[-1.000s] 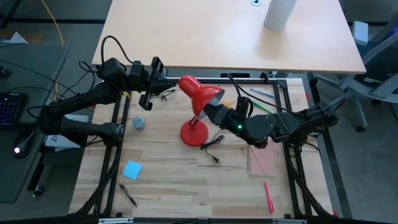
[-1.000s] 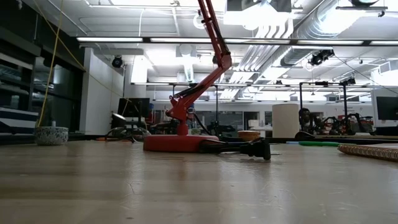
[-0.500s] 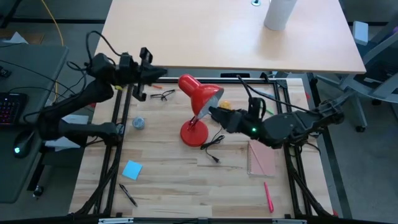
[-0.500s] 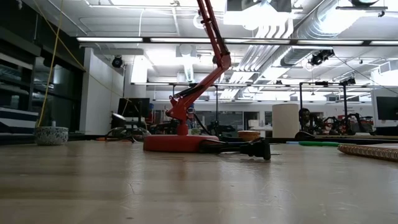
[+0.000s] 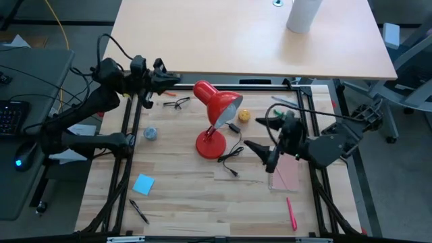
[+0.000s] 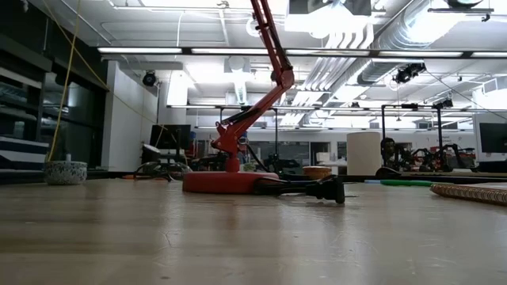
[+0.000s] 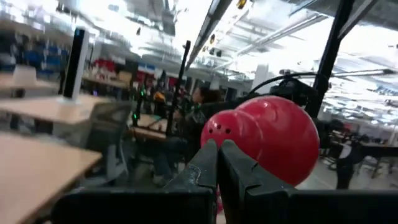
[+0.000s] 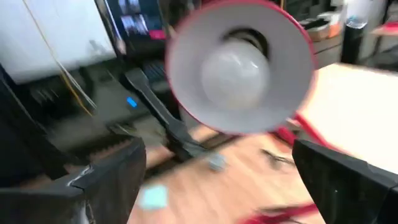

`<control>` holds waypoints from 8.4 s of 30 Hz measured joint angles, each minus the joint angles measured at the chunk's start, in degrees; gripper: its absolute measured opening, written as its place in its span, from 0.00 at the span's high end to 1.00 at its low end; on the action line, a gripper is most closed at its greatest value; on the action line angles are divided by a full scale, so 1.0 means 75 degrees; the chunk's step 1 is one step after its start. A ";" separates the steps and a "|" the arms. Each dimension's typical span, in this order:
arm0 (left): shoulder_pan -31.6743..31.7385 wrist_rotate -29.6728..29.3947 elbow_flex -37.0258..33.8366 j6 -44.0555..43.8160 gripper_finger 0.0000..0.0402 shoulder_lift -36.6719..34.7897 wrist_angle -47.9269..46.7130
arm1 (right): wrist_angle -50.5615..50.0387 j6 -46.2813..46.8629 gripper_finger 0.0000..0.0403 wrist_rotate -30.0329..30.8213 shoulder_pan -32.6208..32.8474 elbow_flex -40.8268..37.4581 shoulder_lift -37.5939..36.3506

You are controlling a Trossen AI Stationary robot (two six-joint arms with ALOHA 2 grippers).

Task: Screw lightbulb
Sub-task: Insert the lightbulb into the lamp

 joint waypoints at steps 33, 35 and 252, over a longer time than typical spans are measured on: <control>-0.2162 -0.5241 0.0000 0.0046 1.00 -0.1003 -0.2918 | -0.5682 0.3870 0.02 0.1537 0.0973 -0.2600 -0.4127; -0.2189 -0.5243 0.0000 -0.0049 1.00 -0.1410 -0.3433 | -0.5533 0.3886 0.02 0.1588 0.0973 -0.2678 -0.4206; 0.0822 0.4136 0.2780 0.4241 1.00 0.2228 -0.4461 | 0.5404 0.5310 0.24 -0.0320 -0.1465 -0.1900 0.0428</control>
